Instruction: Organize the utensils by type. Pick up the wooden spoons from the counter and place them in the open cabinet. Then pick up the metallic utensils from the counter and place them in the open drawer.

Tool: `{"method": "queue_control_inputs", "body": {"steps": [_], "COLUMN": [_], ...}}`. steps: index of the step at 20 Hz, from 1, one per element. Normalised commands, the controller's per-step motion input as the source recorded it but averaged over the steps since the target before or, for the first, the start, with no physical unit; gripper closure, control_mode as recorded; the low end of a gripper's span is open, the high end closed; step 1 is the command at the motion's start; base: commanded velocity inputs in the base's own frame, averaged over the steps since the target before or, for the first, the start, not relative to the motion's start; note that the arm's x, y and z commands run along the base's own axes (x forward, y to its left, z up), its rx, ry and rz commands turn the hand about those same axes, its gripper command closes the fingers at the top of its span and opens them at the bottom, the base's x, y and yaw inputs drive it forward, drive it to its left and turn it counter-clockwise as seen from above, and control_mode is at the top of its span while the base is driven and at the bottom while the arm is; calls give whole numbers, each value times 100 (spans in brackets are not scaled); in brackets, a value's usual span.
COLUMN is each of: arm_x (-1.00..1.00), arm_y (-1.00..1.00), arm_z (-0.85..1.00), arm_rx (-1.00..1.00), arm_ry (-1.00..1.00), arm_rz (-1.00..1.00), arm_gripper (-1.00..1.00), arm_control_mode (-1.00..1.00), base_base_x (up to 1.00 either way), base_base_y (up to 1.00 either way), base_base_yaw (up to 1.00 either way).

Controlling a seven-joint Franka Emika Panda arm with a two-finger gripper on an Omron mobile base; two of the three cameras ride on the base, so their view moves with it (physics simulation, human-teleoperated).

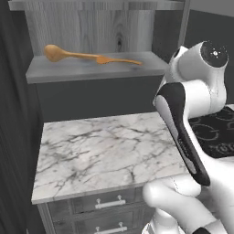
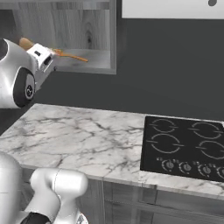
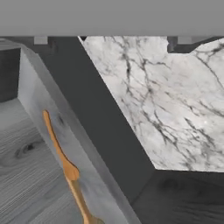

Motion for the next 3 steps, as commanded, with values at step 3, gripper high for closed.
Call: {"method": "queue_control_inputs", "body": {"steps": [3], "arm_x": [-63], "arm_y": [-10], "arm_z": [0], "arm_rx": [38], "arm_ry": [0], "arm_rz": [-8], "arm_gripper": [-100], "arm_control_mode": [-100], "base_base_x": [0], "base_base_y": [0], "base_base_yaw": [0]}}
